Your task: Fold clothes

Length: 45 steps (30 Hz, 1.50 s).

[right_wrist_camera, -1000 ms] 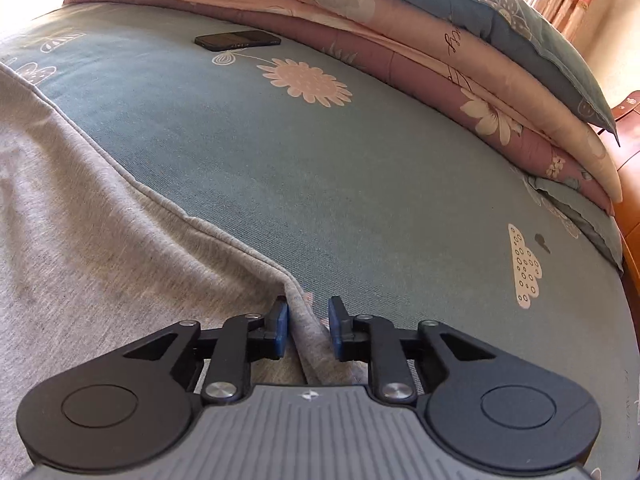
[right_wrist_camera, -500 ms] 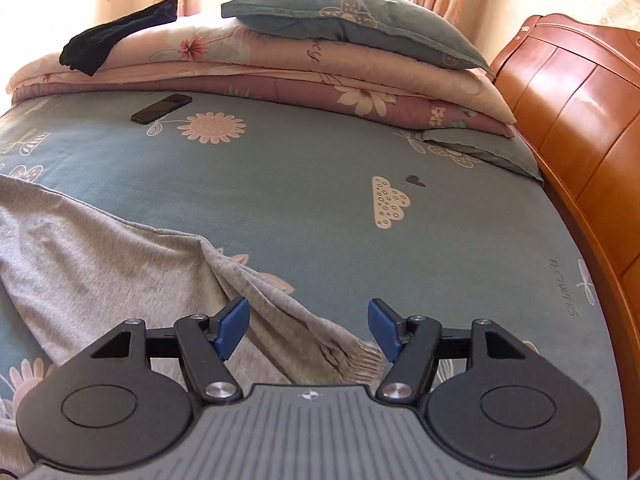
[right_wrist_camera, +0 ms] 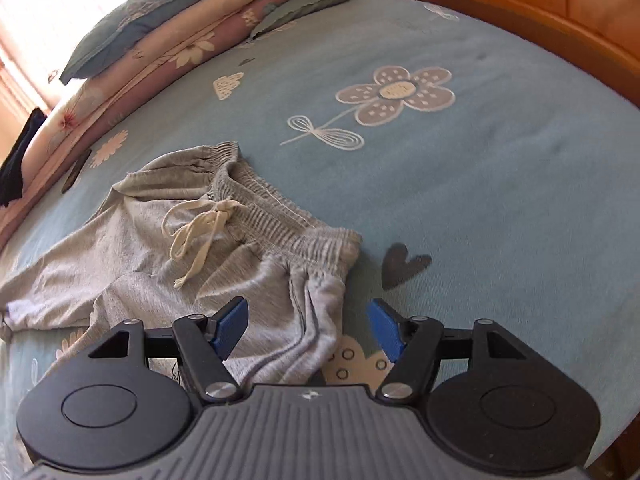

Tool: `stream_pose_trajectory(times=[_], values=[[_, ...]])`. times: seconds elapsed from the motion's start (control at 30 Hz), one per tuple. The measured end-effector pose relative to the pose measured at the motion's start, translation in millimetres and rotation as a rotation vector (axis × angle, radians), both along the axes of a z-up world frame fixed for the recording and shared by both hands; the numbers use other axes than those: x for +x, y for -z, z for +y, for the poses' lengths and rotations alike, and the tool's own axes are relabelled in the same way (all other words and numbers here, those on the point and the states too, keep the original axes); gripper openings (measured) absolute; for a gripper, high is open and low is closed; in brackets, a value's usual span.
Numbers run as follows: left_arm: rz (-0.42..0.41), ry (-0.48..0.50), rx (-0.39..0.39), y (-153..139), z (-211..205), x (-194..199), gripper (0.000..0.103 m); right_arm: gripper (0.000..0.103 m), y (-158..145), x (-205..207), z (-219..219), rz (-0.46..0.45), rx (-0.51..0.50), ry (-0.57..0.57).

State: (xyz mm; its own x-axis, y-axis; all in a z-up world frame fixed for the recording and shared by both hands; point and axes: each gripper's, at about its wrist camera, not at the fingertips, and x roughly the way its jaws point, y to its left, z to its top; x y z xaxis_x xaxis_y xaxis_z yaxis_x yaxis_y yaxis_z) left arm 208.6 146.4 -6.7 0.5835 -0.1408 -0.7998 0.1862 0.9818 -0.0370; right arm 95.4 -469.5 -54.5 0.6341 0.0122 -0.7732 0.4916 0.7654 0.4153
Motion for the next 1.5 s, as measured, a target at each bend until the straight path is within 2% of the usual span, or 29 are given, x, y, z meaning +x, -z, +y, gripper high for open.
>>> stream_pose_trajectory(times=[0.1,0.17,0.2,0.23,0.27,0.33,0.4,0.53,0.63,0.73,0.77,0.87,0.93,0.97,1.03,1.1,1.23,1.37,1.5], values=[[-0.019,0.052,-0.010,-3,-20,-30,0.062,0.071,29,-9,-6,-0.063,0.147,0.041],[-0.031,0.079,0.001,-8,-30,-45,0.062,0.068,42,-7,-5,-0.109,0.219,0.048],[-0.038,0.091,0.009,-10,-35,-52,0.062,0.053,47,-4,-4,-0.130,0.245,0.048],[-0.048,0.105,0.020,-13,-39,-59,0.063,0.029,49,-2,-1,-0.139,0.254,0.050],[-0.060,0.119,0.034,-16,-42,-65,0.065,0.020,50,0,2,-0.134,0.252,0.054],[-0.087,0.150,0.066,-20,-49,-77,0.066,0.009,48,-4,10,-0.119,0.225,0.068],[-0.118,0.188,0.109,-22,-55,-87,0.067,0.008,40,-15,20,-0.125,0.209,0.067],[-0.152,0.236,0.166,-23,-67,-99,0.067,0.008,20,-45,39,-0.167,0.202,0.035],[-0.160,0.266,0.138,-22,-71,-104,0.067,0.008,9,-66,51,-0.189,0.155,0.010],[-0.148,0.272,0.115,-15,-73,-104,0.067,0.009,12,-71,56,-0.142,0.095,0.016],[-0.141,0.262,0.120,-12,-74,-103,0.067,0.013,12,-71,59,-0.127,0.069,0.022],[-0.117,0.246,0.109,-5,-69,-102,0.067,0.016,1,-75,74,-0.146,0.006,-0.025],[-0.098,0.225,0.097,-1,-65,-101,0.067,0.029,-11,-71,90,-0.162,-0.045,-0.078],[-0.086,0.207,0.090,2,-61,-101,0.067,0.032,-17,-68,100,-0.169,-0.071,-0.108],[-0.063,0.173,0.063,6,-54,-99,0.067,0.044,-27,-59,121,-0.184,-0.102,-0.191],[-0.043,0.142,0.031,9,-46,-99,0.067,0.047,-33,-48,146,-0.198,-0.108,-0.287],[-0.019,0.065,-0.032,15,-30,-101,0.075,0.057,-34,-26,210,-0.200,-0.142,-0.526],[0.020,0.035,-0.126,25,-21,-104,0.075,0.060,-28,-17,276,-0.184,-0.208,-0.723],[0.036,0.001,-0.154,33,-16,-107,0.075,0.062,-24,-21,330,-0.169,-0.261,-0.864]])
